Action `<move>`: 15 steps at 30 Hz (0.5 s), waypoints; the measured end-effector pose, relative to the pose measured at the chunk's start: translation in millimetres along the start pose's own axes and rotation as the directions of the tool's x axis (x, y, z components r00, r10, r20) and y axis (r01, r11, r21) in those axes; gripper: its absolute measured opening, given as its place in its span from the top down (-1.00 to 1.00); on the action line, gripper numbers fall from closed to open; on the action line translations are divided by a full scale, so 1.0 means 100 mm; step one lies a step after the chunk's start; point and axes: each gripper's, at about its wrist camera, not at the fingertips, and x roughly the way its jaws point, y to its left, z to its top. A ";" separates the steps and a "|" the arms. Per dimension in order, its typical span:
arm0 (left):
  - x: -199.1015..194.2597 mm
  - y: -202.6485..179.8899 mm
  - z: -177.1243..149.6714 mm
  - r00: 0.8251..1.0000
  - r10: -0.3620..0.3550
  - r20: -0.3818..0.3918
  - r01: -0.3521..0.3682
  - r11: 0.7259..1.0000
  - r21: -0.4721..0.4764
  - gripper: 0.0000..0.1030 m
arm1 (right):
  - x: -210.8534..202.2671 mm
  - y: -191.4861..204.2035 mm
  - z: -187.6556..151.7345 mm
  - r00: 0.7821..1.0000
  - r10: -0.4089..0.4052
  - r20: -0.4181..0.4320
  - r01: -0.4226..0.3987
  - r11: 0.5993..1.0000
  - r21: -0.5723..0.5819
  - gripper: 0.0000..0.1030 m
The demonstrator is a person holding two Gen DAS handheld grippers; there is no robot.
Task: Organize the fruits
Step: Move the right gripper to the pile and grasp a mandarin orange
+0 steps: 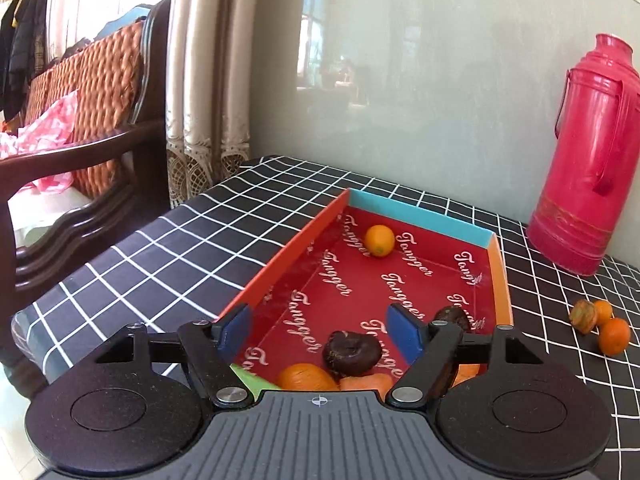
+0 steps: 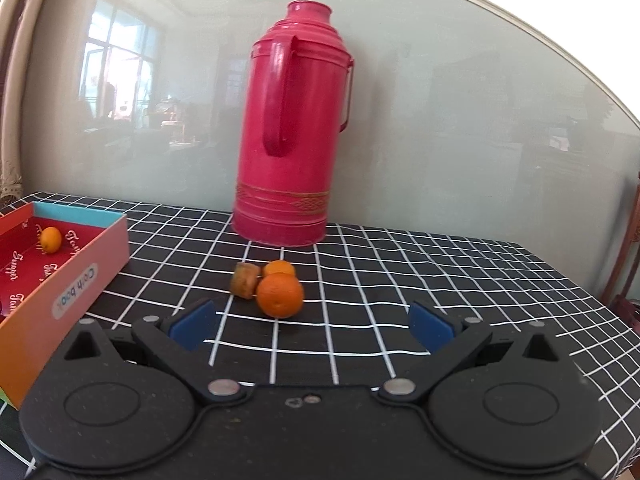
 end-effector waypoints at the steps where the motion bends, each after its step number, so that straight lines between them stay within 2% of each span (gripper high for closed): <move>1: -0.02 0.02 0.00 1.000 0.003 0.005 -0.003 1.000 0.001 -0.43 | 0.02 0.02 0.00 1.000 0.003 -0.003 -0.003 1.000 -0.004 -0.89; 5: -0.11 0.10 -0.01 1.000 -0.015 0.023 0.014 1.000 0.021 -0.43 | 0.11 0.07 0.01 1.000 0.015 -0.017 -0.015 1.000 -0.013 -0.89; 7: -0.15 0.11 -0.03 0.999 0.007 0.040 -0.009 0.999 0.043 -0.44 | 0.17 0.08 0.02 0.999 0.022 -0.028 -0.022 1.000 -0.016 -0.89; 11: -0.23 0.20 -0.04 0.998 0.001 0.058 -0.003 0.999 0.036 -0.57 | 0.29 0.09 0.05 0.998 0.047 -0.043 -0.048 0.999 -0.014 -0.89; 15: -0.31 0.29 -0.05 0.994 0.038 0.104 -0.043 0.998 0.041 -0.60 | 0.41 0.11 0.08 0.995 0.070 -0.066 -0.070 0.997 -0.008 -0.86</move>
